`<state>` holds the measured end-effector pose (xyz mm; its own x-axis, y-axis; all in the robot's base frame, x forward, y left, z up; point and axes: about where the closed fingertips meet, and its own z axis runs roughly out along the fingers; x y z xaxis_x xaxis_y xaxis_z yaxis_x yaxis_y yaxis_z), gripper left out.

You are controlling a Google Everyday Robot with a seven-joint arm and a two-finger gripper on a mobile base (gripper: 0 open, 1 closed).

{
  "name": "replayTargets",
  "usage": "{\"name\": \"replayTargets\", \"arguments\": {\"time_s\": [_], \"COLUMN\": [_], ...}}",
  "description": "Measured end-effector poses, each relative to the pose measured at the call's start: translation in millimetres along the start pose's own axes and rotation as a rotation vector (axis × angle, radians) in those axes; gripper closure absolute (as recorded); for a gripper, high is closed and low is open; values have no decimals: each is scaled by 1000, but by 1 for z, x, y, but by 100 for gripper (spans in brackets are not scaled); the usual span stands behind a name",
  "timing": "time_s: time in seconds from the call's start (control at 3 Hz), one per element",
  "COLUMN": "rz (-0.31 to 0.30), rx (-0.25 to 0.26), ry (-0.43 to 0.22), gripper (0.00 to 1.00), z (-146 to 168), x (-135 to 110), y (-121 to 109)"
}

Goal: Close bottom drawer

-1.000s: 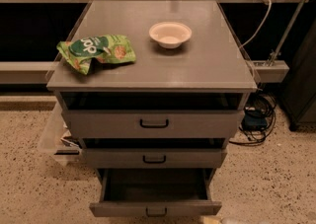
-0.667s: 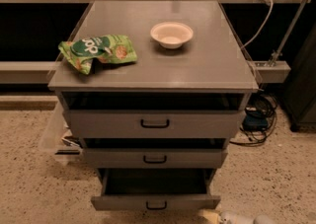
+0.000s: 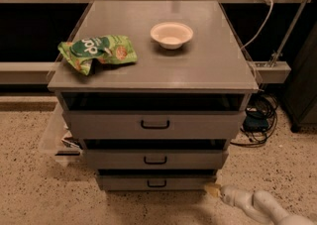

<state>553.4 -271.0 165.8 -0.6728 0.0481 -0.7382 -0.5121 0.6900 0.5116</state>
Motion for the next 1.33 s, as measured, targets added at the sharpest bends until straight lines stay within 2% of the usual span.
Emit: {"name": "replayTargets", "arguments": {"time_s": [0.33, 0.67, 1.0, 1.33], "rz": [-31, -9, 77, 135], "rx": [30, 49, 59, 81], "ry": [-20, -18, -1, 4], "gripper": [100, 100, 100, 100], "z": [-3, -7, -19, -34], "x": [-16, -8, 30, 50], "y": [-11, -23, -28, -33]}}
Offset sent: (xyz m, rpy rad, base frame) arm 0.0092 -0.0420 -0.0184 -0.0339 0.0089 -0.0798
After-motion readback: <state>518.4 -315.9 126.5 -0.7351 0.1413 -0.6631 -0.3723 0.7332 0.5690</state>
